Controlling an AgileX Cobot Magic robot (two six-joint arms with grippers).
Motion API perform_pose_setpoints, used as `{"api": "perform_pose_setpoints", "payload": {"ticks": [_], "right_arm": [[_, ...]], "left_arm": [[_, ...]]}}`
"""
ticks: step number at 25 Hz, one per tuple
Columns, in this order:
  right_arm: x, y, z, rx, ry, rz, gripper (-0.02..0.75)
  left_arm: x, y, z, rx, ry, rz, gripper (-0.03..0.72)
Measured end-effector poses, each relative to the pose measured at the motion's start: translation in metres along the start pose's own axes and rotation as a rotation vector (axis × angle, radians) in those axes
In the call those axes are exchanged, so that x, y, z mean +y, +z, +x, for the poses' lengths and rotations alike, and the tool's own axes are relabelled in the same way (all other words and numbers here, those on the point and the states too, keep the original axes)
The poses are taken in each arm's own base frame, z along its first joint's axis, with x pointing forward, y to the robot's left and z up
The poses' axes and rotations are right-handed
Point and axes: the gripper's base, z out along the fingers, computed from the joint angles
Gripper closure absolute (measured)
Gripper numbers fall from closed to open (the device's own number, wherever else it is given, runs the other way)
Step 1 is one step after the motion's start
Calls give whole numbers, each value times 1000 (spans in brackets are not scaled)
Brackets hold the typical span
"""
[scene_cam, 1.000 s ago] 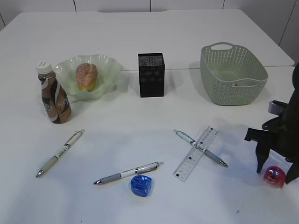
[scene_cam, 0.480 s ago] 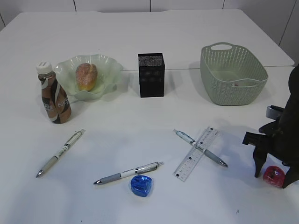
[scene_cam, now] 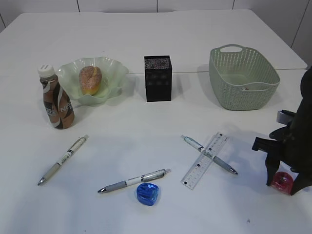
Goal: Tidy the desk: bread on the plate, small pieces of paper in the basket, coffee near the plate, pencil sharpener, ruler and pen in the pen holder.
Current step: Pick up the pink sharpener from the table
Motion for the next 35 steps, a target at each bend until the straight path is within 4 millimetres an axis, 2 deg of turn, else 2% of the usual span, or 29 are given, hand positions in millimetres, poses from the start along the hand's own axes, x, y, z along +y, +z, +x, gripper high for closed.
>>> {"api": "perform_pose_setpoints", "payload": {"ticks": [1,4,8,15,17,24,31,33,34,35], "right_arm": [[1,0,0,-2,-2,-1,381],[1,0,0,-2,-2,-1,409],[1,0,0,-2,-2,-1,418],[-1,0,2,18,-113,10,419],[-2,0,6,69,-242,17,420],[5,-6,7,151,-446,-25,420],[31,-53,-13,114,-648,-126,420],[32,-54,-14,111,-652,-127,420],[41,-75,-24,41,-717,-153,420],[43,-78,-26,31,-729,-156,420]], "left_arm": [[0,0,0,0,0,0,162],[0,0,0,0,0,0,162],[0,0,0,0,0,0,162],[0,0,0,0,0,0,162],[0,0,0,0,0,0,162],[0,0,0,0,0,0,162],[0,0,0,0,0,0,162],[0,0,0,-2,0,0,162],[0,0,0,-5,0,0,162],[0,0,-1,-14,0,0,162]]}}
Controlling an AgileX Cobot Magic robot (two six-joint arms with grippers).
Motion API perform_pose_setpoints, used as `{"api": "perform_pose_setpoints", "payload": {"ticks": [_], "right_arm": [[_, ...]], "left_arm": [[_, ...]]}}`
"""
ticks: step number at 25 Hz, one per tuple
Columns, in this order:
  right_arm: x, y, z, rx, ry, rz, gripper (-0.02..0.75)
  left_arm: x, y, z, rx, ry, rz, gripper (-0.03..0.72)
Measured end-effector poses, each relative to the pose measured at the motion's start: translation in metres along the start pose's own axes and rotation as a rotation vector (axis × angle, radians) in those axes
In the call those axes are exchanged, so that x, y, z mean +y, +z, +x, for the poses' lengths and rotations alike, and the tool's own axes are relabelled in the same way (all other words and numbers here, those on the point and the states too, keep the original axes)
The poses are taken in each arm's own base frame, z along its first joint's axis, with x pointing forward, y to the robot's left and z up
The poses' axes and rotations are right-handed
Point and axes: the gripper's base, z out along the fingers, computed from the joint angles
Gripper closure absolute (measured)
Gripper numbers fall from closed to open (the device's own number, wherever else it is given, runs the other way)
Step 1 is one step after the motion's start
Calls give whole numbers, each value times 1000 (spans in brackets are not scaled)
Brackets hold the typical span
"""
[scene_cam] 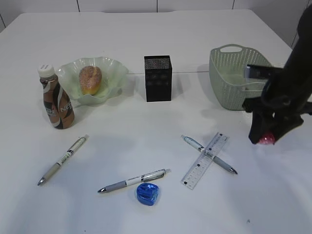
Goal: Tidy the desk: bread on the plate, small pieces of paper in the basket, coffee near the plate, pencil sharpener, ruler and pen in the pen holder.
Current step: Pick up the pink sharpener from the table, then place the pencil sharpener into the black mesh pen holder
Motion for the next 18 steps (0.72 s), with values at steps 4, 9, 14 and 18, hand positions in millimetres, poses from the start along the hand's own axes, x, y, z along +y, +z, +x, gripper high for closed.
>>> {"api": "perform_pose_setpoints", "payload": {"ticks": [4,9,14,18], "right_arm": [[19,-37,-23,-138,-178,24,420],[58,-71,-39,-264,-360,50,420],[82,-98,-53,-451,-293,42,420],[90,-108,-62,-583,-225,-28,420]], "left_arm": [[0,0,-3,-32,0,1,162],[0,0,-6,-64,0,2,162],[0,0,-7,-75,0,3,162],[0,0,-8,-92,6,-3,162]]}}
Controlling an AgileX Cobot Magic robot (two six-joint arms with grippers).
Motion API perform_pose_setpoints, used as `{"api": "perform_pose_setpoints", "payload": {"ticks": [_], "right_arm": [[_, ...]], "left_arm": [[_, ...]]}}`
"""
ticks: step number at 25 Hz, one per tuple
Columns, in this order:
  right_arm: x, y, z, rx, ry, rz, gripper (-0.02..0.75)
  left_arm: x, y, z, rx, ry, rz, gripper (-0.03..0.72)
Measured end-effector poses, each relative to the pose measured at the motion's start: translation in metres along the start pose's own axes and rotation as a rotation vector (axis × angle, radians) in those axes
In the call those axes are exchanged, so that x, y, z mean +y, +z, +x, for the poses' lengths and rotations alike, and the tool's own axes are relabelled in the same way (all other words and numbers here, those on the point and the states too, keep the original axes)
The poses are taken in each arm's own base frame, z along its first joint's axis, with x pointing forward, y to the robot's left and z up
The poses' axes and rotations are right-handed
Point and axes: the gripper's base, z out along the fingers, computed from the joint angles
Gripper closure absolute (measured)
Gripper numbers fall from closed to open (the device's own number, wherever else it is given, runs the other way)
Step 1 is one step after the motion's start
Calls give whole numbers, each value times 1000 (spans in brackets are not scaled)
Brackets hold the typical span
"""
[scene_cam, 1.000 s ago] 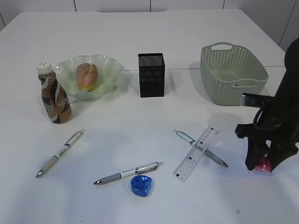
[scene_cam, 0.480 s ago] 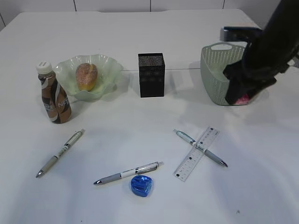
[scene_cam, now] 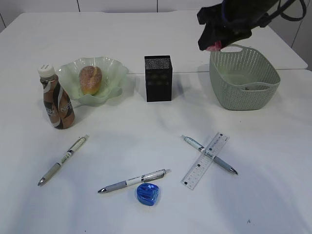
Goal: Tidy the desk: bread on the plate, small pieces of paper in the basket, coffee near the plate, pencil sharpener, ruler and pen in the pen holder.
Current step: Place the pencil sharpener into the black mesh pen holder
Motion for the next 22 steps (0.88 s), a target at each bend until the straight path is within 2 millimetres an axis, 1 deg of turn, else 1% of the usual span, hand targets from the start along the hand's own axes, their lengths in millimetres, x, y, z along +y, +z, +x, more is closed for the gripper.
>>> {"api": "perform_pose_setpoints", "payload": {"ticks": [3,5,6,7,8,9,10,12,13,17,20,22], "right_arm": [[5,6,-9,-94,31,-28,420],[6,9,-10,-106,31,-31,420],[13,22,-14,-141,26,-39,420],[17,29,-16,-157,22,-42,420],[17,32,-16,-166,22,-42,420],[21,43,-19,-198,3,-41,420],[23,50,-20,-211,-3,-41,420],[24,62,-24,-261,-6,-33,420],[24,73,-26,-301,5,-33,420],[21,96,-27,-343,34,-26,420],[18,109,-25,-351,37,-18,420],[19,111,-25,-354,37,-18,420]], "left_arm": [[1,0,-1,-11,14,-13,162],[2,0,-2,-20,21,-19,162],[2,0,-2,-25,24,-22,162],[2,0,-3,-30,24,-21,162],[2,0,-3,-34,26,-23,162],[2,0,-4,-42,26,-22,162],[2,0,-4,-49,26,-22,162],[2,0,-6,-65,26,-21,162],[2,0,-7,-78,27,-22,162],[2,-1,-10,-108,28,-20,162],[2,-1,-11,-117,30,-21,162],[2,-1,-11,-125,30,-21,162]]}}
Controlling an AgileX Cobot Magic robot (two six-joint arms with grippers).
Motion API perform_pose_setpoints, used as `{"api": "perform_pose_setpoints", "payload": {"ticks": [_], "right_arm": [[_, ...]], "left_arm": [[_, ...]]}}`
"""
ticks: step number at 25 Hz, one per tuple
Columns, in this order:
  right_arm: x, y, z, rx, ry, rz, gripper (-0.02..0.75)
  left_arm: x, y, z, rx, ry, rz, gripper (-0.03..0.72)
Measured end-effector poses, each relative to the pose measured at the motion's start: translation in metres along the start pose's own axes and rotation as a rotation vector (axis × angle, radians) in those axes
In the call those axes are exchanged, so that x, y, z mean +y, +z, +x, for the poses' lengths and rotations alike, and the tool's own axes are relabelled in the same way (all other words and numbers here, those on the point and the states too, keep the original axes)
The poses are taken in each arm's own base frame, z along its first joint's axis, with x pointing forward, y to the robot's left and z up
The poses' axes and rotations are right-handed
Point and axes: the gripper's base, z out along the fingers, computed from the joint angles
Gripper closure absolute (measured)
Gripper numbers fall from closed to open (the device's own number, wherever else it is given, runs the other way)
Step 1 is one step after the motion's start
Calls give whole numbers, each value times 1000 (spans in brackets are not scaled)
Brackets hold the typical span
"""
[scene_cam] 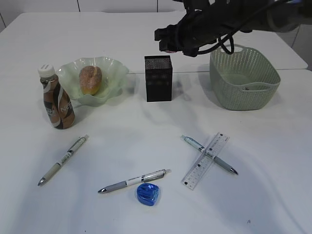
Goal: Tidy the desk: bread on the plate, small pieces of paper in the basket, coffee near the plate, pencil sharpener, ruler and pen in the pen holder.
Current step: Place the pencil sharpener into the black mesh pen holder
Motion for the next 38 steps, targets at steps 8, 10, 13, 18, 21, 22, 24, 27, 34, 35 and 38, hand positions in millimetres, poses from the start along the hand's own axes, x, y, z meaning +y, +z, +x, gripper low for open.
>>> {"api": "perform_pose_setpoints", "payload": {"ticks": [8,10,13,18,21,22,24,27,34,35,38], "right_arm": [[-4,20,1,-37,-17,8,420],[-4,24,-1,-48,-18,8,420],[-6,33,2,-44,-13,7,420],[-10,43,12,-18,-9,10,420],[-11,48,16,-9,-14,12,420],[-11,48,16,-9,-14,12,420],[-11,48,17,-6,-17,12,420],[-12,49,17,-8,-23,13,420],[-11,49,16,-10,-28,13,419],[-11,49,16,-10,-29,13,407],[-11,49,17,-7,-34,12,389]], "left_arm": [[0,0,-1,-6,0,0,162],[0,0,-1,-6,0,0,162],[0,1,-1,-5,0,0,162],[0,6,0,15,1,0,162],[0,10,0,27,1,0,162],[0,11,0,30,1,0,162],[0,11,0,31,1,0,162],[0,11,0,31,1,0,162],[0,11,0,31,1,0,162],[0,11,0,29,1,0,162],[0,11,0,29,1,0,162]]}}
